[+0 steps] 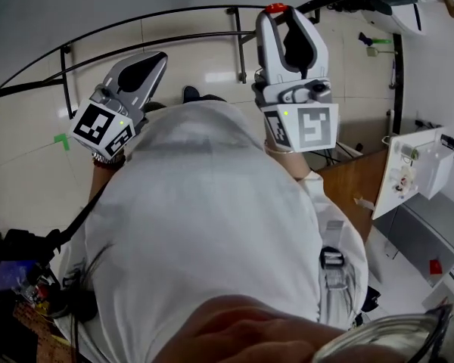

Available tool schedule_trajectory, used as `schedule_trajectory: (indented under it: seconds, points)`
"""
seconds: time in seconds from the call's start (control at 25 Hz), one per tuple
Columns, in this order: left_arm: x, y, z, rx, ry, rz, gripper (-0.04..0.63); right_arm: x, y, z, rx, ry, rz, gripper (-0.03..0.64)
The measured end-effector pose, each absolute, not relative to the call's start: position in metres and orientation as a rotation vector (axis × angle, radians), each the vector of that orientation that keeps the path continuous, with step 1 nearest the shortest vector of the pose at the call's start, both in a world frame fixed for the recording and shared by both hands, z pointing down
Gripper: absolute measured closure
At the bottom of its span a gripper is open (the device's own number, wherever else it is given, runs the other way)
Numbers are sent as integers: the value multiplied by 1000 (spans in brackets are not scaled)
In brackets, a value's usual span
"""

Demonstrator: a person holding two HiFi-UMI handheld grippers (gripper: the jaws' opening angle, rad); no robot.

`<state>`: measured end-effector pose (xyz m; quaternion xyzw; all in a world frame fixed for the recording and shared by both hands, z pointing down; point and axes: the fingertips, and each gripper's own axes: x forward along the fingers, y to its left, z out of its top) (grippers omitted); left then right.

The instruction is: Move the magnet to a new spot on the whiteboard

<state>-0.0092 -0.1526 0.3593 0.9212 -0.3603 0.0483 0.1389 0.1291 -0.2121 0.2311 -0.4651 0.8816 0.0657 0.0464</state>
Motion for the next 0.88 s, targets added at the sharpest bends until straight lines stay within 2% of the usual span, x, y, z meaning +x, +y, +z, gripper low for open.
schedule_trajectory:
  seconds: [0.64,0.88]
  points:
    - [-33,-229,363,2707,-945,258,594,94,-285,223,-1471,2673,212,491]
    - [-26,-245,351,2852,-724,244,594,86,-303,217,-1571,2613,278,491]
